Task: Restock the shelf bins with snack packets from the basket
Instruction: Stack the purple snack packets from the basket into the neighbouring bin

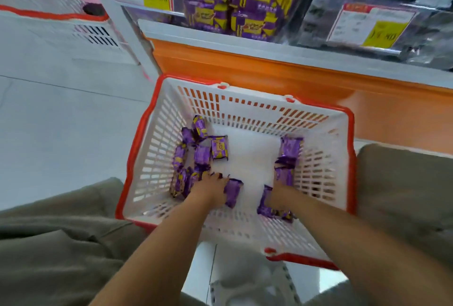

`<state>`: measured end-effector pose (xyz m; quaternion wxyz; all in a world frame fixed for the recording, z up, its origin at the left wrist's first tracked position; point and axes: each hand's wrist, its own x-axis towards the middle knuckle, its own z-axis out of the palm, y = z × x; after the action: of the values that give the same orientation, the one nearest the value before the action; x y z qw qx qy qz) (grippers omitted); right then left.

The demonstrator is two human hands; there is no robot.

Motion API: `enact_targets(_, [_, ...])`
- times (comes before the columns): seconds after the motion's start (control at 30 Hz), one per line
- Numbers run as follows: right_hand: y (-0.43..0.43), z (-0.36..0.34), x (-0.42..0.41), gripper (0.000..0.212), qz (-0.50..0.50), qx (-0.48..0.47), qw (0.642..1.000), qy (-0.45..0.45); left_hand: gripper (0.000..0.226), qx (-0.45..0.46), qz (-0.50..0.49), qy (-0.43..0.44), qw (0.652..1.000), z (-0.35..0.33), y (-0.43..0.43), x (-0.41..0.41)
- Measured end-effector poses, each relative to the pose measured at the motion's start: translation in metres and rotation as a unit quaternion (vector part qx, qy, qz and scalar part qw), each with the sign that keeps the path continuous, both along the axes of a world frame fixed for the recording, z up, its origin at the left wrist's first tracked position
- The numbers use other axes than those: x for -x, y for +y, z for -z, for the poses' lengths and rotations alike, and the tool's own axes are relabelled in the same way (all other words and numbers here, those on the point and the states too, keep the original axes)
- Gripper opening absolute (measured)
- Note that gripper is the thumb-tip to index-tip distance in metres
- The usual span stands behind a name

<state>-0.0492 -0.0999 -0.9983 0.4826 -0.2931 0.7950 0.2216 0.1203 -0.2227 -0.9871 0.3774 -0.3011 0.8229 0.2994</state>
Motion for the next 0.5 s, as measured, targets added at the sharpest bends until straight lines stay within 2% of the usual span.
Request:
enact_targets(0.07, [0.011, 0.014, -0.005, 0.095, 0.004, 0.014, 1.0, 0.022, 0.056, 0.001, -0.003, -0.004, 1.0, 0.005, 0.004, -0.007])
enact_targets(0.1, [0.014, 0.013, -0.007, 0.096, -0.013, 0.016, 0.999, 0.034, 0.056, 0.001, -0.001, -0.011, 1.0, 0.008, 0.006, -0.011])
enact_targets(0.23, [0.017, 0.013, -0.004, 0.065, -0.042, 0.036, 0.996, 0.074, 0.054, 0.001, 0.0, -0.019, 1.0, 0.009, 0.003, -0.018])
enact_targets(0.37, [0.012, 0.011, -0.003, 0.047, -0.083, 0.022, 0.994, 0.066, 0.052, -0.013, -0.002, -0.025, 1.0, 0.005, 0.002, -0.014])
enact_targets(0.43, [0.009, 0.013, -0.005, 0.046, -0.076, 0.002, 0.995, 0.056, 0.05, -0.018, -0.004, -0.025, 1.0, 0.005, 0.003, -0.013])
enact_targets(0.5, [0.01, 0.019, -0.008, 0.062, -0.009, -0.001, 0.999, 0.035, 0.048, -0.023, -0.005, -0.024, 0.999, 0.006, 0.004, -0.014])
